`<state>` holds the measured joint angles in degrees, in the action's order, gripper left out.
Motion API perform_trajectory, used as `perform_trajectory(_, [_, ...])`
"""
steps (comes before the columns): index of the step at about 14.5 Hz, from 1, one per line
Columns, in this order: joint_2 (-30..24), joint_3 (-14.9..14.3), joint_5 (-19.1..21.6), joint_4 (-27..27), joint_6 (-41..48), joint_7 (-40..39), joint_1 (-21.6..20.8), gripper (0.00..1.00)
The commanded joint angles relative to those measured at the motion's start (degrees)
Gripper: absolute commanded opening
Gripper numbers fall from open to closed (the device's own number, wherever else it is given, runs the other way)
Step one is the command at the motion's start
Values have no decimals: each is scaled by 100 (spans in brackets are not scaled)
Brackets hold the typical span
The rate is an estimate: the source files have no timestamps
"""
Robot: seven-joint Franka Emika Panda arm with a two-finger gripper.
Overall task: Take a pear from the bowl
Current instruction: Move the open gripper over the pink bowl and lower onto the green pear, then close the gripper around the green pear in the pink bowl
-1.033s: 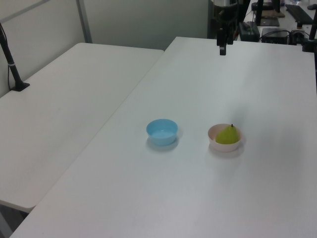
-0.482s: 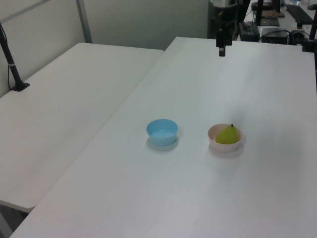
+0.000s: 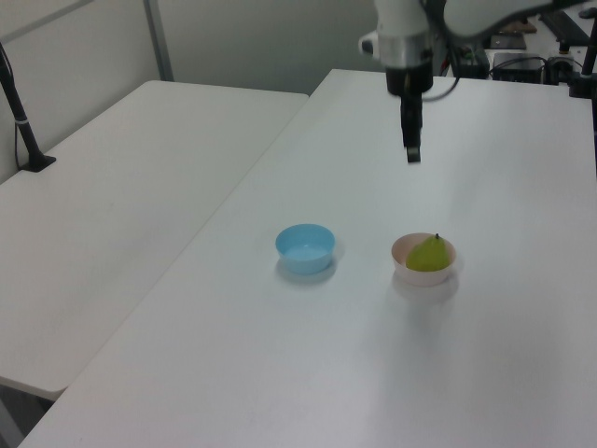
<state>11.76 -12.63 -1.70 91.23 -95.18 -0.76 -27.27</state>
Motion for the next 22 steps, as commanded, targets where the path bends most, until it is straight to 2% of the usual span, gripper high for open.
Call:
perform_trajectory(1, [414,-126,47,113,44,-47,-401,100])
perform_trajectory(5, [924,-117,30,210,17,-56,-639,100])
perform_trajectory(8, [1056,-100,30,430,-167,-117,-657,100])
perform_trajectory(9, [1074,-91,30,509,-237,-118,-657,97])
perform_trajectory(13, [1276,67,-23,650,-449,-56,-657,74])
perform_trajectory(16, [1390,129,-32,650,-597,-4,-657,69])
perform_trajectory(18, [1408,129,-32,650,-633,-12,-648,52])
perform_trajectory(19, [1391,129,-40,641,-616,-12,-648,36])
perform_trajectory(20, [1321,129,-32,606,-564,-12,-631,33])
perform_trajectory(22, [1058,129,-32,597,-528,-12,-595,33])
